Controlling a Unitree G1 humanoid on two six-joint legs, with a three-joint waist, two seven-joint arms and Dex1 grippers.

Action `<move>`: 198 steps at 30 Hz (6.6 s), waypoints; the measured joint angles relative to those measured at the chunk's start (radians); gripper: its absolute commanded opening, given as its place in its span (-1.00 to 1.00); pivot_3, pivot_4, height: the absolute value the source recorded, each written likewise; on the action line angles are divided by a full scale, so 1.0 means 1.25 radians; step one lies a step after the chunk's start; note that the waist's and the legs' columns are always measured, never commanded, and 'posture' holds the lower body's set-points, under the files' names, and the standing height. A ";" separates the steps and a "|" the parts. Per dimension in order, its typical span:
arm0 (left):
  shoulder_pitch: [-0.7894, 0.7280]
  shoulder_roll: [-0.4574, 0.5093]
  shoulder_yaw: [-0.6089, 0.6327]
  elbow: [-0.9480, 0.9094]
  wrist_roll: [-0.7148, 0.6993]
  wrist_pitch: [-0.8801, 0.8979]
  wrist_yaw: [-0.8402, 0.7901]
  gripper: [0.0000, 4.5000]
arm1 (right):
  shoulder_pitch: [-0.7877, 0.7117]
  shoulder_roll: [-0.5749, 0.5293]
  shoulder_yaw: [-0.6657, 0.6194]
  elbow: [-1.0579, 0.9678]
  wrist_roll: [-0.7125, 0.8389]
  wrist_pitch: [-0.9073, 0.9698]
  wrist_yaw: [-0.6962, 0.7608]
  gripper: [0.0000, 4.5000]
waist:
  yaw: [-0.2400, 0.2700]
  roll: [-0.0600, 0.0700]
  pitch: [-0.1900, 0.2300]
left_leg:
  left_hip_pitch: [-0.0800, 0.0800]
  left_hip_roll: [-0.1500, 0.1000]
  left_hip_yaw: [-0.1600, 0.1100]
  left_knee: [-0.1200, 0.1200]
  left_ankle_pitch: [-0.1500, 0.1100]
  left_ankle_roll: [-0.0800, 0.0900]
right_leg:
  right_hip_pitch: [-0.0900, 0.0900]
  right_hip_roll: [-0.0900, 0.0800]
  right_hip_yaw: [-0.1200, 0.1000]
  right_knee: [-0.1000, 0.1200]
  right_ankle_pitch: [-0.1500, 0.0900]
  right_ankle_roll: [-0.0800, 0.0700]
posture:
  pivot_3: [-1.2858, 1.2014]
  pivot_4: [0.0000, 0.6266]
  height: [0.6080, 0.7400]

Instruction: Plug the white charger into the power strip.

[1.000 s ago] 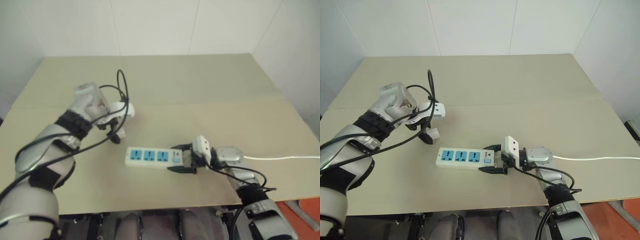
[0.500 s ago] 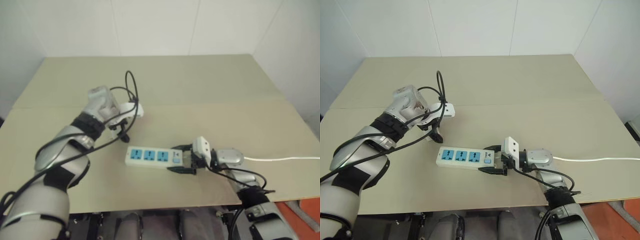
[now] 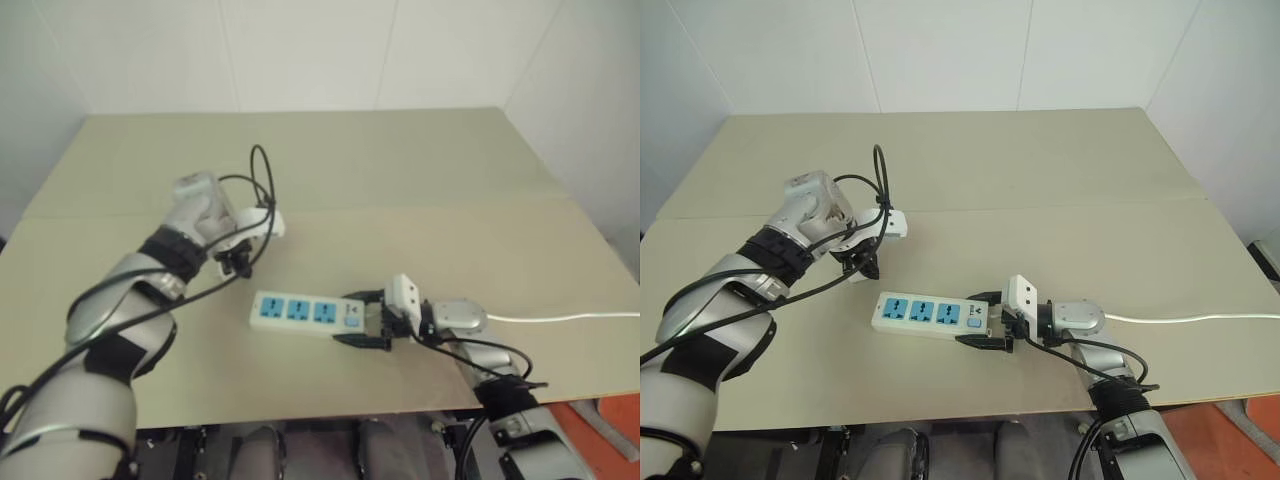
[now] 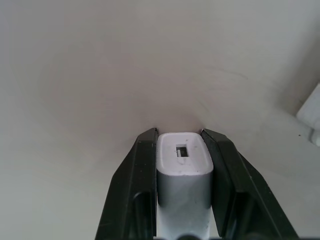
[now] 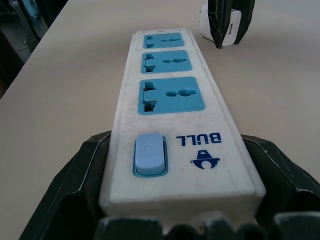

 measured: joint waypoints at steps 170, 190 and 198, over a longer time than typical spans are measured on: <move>0.582 -0.008 0.326 -0.423 -0.626 -0.500 0.075 -0.54 | -0.043 0.035 0.032 0.103 -0.006 -0.032 0.072 0.53 | 0.000 0.005 -0.009 | 0.018 0.011 0.001 -0.003 0.000 0.000 | 0.015 0.011 0.002 -0.006 0.002 -0.007 | 0.03 -0.52 1.00; 0.623 0.005 0.378 -0.424 -0.603 -0.401 0.067 0.97 | -0.055 0.036 0.027 0.139 -0.007 -0.060 0.081 0.53 | 0.004 0.007 -0.009 | 0.018 0.011 0.001 -0.003 0.000 0.000 | 0.014 0.012 0.002 -0.006 0.002 -0.008 | 0.03 -0.52 1.00; 0.625 0.112 0.445 -0.454 -0.638 -0.323 0.026 1.00 | -0.073 0.024 0.022 0.155 -0.011 -0.073 0.080 0.99 | 0.003 0.005 -0.007 | 0.014 0.012 0.001 -0.004 0.000 0.000 | 0.011 0.012 0.002 -0.008 0.002 -0.008 | 0.03 -0.52 1.00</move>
